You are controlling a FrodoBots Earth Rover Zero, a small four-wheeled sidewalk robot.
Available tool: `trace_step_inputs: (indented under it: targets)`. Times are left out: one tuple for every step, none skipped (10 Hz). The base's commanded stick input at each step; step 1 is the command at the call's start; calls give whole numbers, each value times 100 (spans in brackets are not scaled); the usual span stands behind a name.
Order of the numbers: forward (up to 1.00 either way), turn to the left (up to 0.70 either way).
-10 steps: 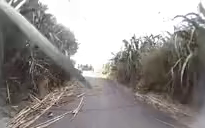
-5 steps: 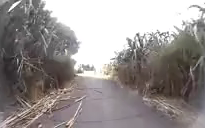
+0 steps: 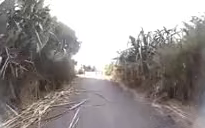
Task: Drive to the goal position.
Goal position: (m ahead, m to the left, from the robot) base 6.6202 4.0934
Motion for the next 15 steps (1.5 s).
trace_step_inputs:
  targets:
    - [70,0]
    - [70,0]
    - [70,0]
    - [70,0]
    - [70,0]
    - [70,0]
    - [70,0]
    - [70,0]
    - [70,0]
    - [70,0]
    - [70,0]
    - [70,0]
    - [70,0]
    - [70,0]
    - [70,0]
